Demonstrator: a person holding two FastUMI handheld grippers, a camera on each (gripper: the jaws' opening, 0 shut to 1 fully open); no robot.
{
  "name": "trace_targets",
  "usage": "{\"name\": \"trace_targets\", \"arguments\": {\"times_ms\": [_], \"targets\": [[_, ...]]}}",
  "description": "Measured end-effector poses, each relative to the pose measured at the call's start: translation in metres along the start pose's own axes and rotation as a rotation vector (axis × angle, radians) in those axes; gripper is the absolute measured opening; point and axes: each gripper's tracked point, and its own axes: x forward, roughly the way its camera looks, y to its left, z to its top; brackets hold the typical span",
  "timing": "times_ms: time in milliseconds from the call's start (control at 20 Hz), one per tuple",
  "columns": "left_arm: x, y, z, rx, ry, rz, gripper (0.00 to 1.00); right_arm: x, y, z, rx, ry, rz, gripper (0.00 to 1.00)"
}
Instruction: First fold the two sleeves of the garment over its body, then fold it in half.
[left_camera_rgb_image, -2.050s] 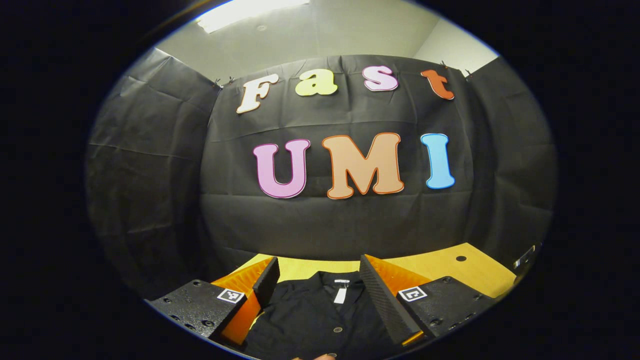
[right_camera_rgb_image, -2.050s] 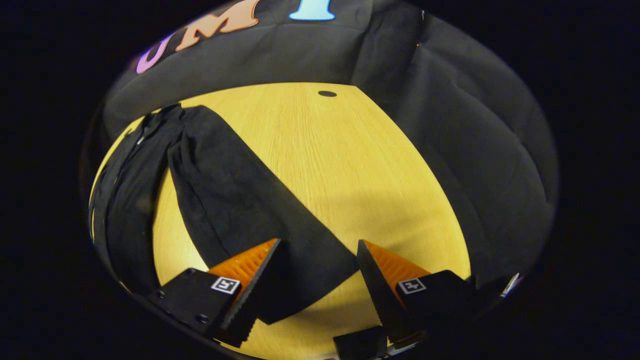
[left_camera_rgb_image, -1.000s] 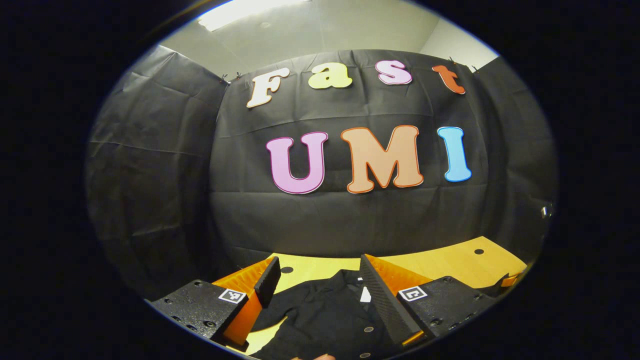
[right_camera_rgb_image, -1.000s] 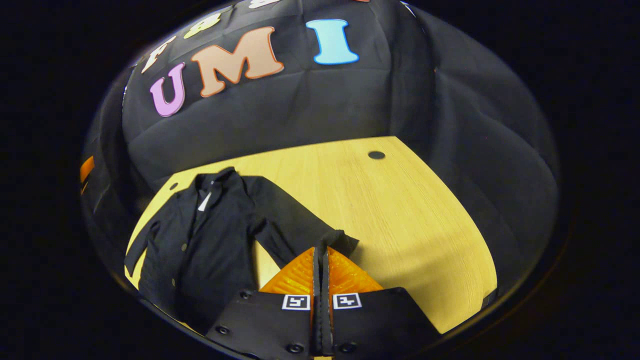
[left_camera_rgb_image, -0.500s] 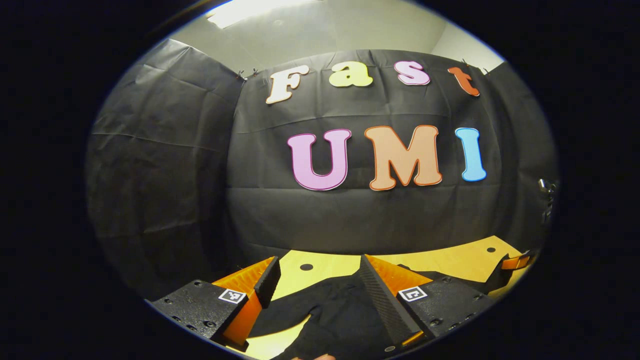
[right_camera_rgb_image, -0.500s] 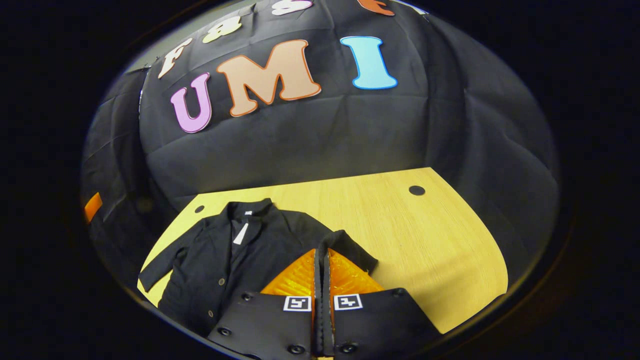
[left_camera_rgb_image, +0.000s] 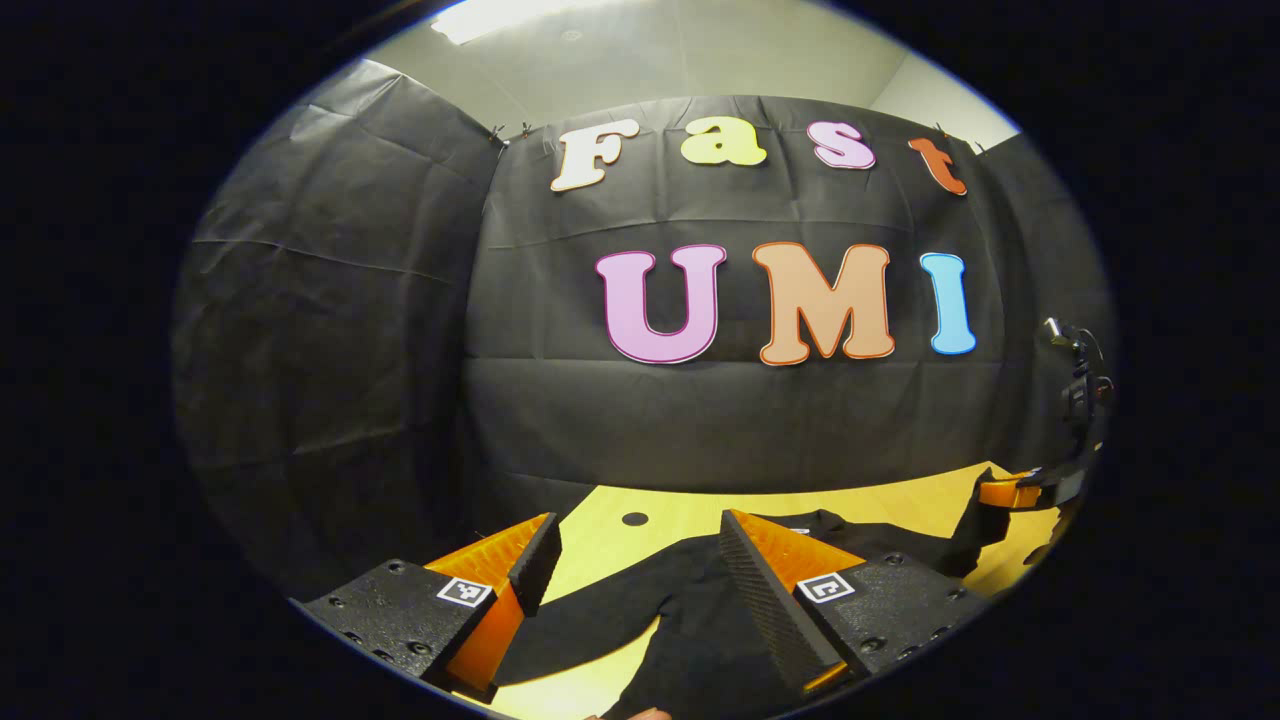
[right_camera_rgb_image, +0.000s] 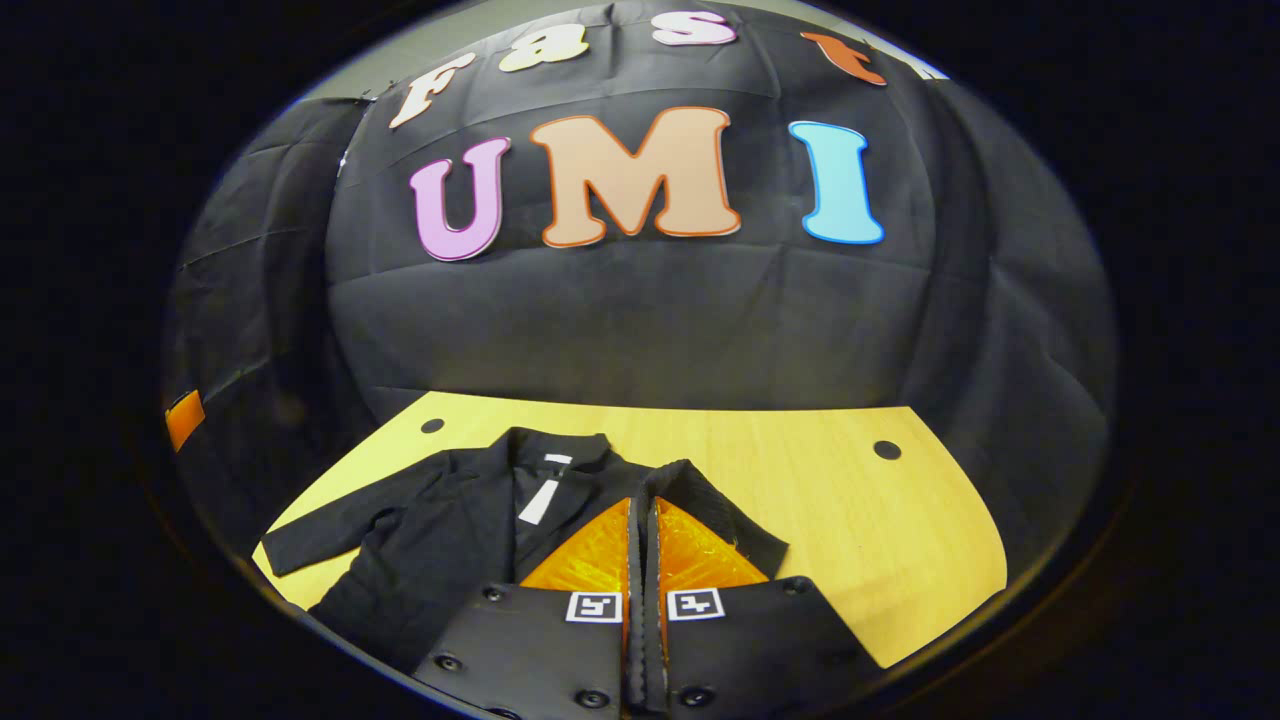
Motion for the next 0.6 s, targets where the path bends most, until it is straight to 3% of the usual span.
{"name": "trace_targets", "arguments": {"times_ms": [50, 100, 250, 600], "targets": [[-0.001, 0.006, 0.001, 0.002, -0.004, -0.001, 0.98, 0.004, 0.012, 0.002, -0.002, -0.003, 0.012, 0.02], [-0.001, 0.013, 0.001, 0.001, -0.01, 0.001, 0.91, 0.008, 0.026, 0.005, -0.005, -0.005, 0.024, 0.02], [-0.001, 0.028, 0.001, -0.008, -0.019, 0.008, 0.97, 0.017, 0.07, 0.014, -0.025, -0.023, 0.06, 0.02], [-0.005, 0.059, -0.01, -0.014, -0.006, 0.052, 0.98, 0.054, 0.153, 0.011, -0.09, 0.007, 0.16, 0.02]]}}
